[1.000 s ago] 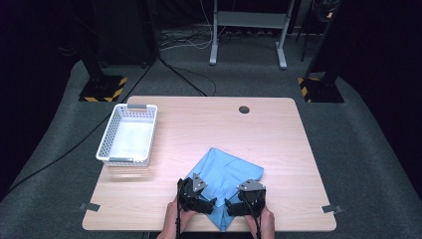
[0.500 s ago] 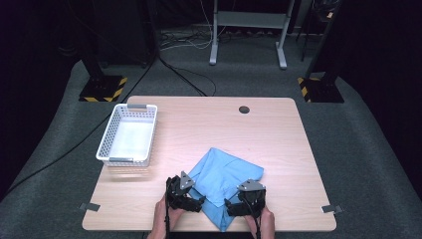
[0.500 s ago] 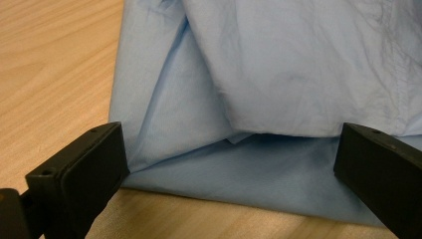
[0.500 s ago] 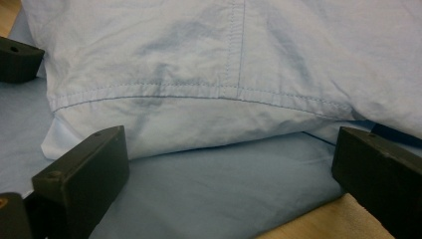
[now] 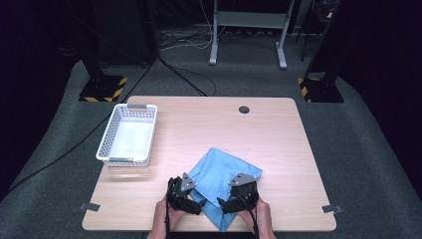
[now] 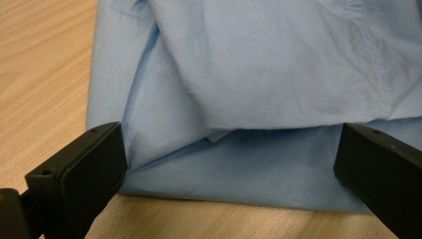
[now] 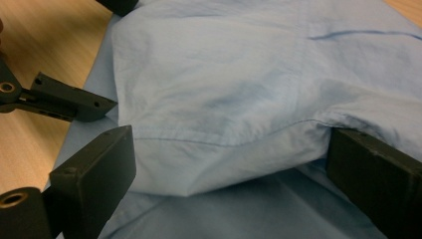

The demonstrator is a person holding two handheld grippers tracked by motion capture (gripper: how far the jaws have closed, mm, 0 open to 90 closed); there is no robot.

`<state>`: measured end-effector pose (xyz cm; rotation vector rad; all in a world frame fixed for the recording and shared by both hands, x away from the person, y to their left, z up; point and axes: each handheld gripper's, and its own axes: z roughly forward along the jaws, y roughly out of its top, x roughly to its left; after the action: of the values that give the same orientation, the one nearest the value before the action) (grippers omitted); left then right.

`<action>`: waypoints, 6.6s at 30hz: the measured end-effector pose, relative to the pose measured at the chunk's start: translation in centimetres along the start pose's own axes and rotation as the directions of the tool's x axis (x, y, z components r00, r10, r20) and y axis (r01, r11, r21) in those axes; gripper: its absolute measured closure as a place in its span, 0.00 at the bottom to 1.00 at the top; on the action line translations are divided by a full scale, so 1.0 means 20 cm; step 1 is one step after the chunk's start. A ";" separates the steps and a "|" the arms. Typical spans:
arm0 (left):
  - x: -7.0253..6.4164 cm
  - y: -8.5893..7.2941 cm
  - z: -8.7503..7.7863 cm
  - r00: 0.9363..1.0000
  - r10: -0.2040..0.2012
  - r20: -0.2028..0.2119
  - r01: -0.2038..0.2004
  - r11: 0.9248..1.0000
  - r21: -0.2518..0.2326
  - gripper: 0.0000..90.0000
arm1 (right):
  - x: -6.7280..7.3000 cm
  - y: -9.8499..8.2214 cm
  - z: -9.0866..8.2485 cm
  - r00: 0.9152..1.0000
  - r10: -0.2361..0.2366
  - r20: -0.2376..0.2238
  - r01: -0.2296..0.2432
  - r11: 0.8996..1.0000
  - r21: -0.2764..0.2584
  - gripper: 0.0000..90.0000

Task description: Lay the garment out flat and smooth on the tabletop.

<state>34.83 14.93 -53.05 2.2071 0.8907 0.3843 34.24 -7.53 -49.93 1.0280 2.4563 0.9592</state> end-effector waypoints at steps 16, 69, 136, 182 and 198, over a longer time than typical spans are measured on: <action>0.00 0.00 0.00 1.000 0.001 0.004 -0.001 1.000 -0.001 0.00 | 0.10 0.00 -0.10 0.993 -0.115 0.037 0.114 0.993 0.028 0.06; 0.00 0.00 0.00 1.000 0.000 0.003 0.000 1.000 0.000 0.00 | -0.43 0.25 -0.07 0.971 0.059 0.232 -0.047 0.997 -0.056 0.91; -0.01 0.00 0.00 1.000 0.009 0.008 -0.009 1.000 -0.003 0.00 | -0.80 -0.16 0.07 0.878 0.368 0.307 -0.353 0.930 -0.104 0.08; -0.10 0.14 0.01 0.994 0.055 0.099 -0.047 0.996 -0.082 0.00 | -0.75 -0.31 -0.06 0.927 0.294 0.235 -0.284 0.956 -0.075 0.00; -0.19 0.30 0.15 0.988 0.114 0.103 -0.111 0.993 -0.035 0.00 | -0.75 -0.31 -0.06 0.928 0.291 0.233 -0.282 0.957 -0.075 0.00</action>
<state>36.50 7.80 -50.92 2.2346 0.7029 0.3291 40.94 -22.16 -52.89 1.4280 2.1179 0.9005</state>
